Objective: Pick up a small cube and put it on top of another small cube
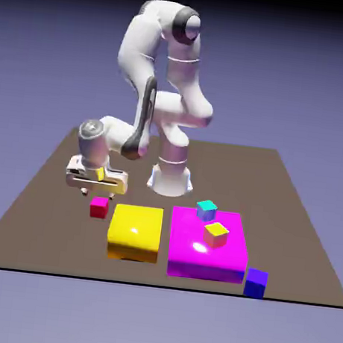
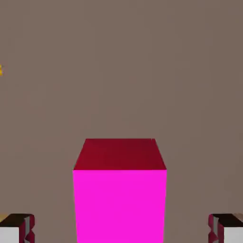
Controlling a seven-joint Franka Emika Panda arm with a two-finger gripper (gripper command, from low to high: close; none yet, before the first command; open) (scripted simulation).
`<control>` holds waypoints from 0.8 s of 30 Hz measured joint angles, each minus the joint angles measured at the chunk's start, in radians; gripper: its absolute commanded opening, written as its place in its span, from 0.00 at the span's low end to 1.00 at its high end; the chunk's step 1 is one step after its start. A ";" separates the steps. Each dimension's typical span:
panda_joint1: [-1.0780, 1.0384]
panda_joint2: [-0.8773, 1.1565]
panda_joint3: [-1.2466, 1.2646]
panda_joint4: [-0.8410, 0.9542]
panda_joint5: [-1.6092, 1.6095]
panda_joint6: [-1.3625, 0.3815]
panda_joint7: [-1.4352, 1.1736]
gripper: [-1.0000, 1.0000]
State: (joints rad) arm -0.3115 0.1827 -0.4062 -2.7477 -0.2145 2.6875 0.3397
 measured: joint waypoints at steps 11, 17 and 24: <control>0.039 -0.118 -0.041 0.000 -0.041 -0.116 0.026 0.00; 0.023 -0.171 0.067 0.115 -0.047 -0.184 -0.001 0.00; 0.397 -0.026 0.203 0.367 -0.074 -0.276 -0.189 0.00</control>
State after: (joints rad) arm 0.0850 0.1563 -0.2031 -2.3806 -0.2885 2.4117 0.1510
